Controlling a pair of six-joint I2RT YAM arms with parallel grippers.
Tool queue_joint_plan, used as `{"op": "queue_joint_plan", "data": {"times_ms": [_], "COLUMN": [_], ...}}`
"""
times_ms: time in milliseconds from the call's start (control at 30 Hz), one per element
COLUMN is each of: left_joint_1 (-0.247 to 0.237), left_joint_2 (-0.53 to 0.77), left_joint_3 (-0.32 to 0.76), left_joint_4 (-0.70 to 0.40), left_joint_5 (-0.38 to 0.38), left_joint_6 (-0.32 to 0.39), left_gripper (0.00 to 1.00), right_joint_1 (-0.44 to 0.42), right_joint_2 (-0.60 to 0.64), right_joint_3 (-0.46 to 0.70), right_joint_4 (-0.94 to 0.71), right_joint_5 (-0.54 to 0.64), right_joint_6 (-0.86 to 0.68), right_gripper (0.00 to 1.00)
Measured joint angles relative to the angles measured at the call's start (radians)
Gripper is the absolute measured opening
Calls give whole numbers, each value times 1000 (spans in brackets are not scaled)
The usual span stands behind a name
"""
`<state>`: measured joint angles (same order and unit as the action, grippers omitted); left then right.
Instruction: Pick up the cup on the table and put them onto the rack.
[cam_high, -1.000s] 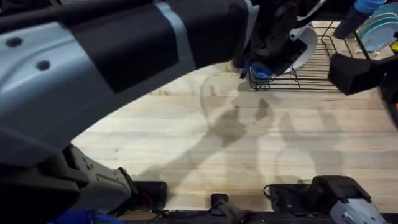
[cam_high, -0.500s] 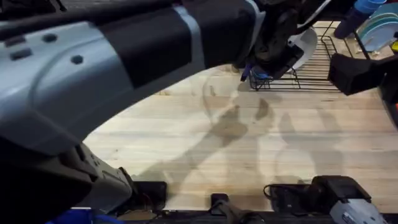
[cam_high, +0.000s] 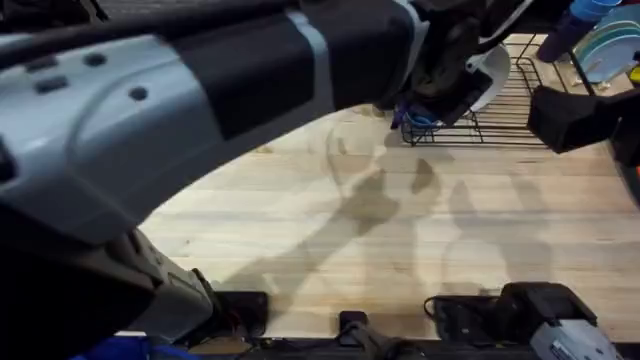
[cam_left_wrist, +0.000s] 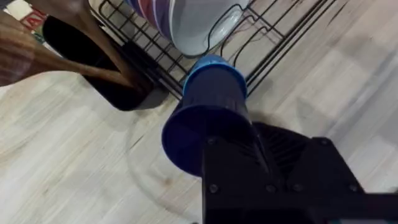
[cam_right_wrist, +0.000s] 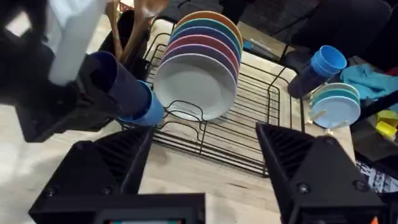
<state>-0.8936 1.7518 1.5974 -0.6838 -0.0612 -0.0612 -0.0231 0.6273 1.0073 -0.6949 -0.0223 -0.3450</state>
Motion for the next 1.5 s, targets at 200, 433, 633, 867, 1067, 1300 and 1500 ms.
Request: {"op": "queue_joint_plan", "data": {"times_ms": [200,433,633,867,1067,1300,1500], "left_joint_1": [0,0,0,0,0,0,0], "left_joint_2": [35,37,73,100,100,100,100], "left_joint_3": [0,0,0,0,0,0,0], "left_joint_4": [4,25,37,57,63,64,64], "left_joint_5": [13,13,13,13,13,13,13], "left_joint_6": [-1,-1,-1,-1,-1,-3,-4], "left_gripper": [41,42,42,42,60,254,360], "right_joint_1": [0,0,0,0,0,0,0], "right_joint_2": [0,0,0,0,0,0,0], "right_joint_3": [0,0,0,0,0,0,0], "right_joint_4": [0,0,0,0,0,0,0], "right_joint_5": [0,0,0,0,0,0,0], "right_joint_6": [0,0,0,0,0,0,0], "right_gripper": [996,996,996,996,996,996,996]}}
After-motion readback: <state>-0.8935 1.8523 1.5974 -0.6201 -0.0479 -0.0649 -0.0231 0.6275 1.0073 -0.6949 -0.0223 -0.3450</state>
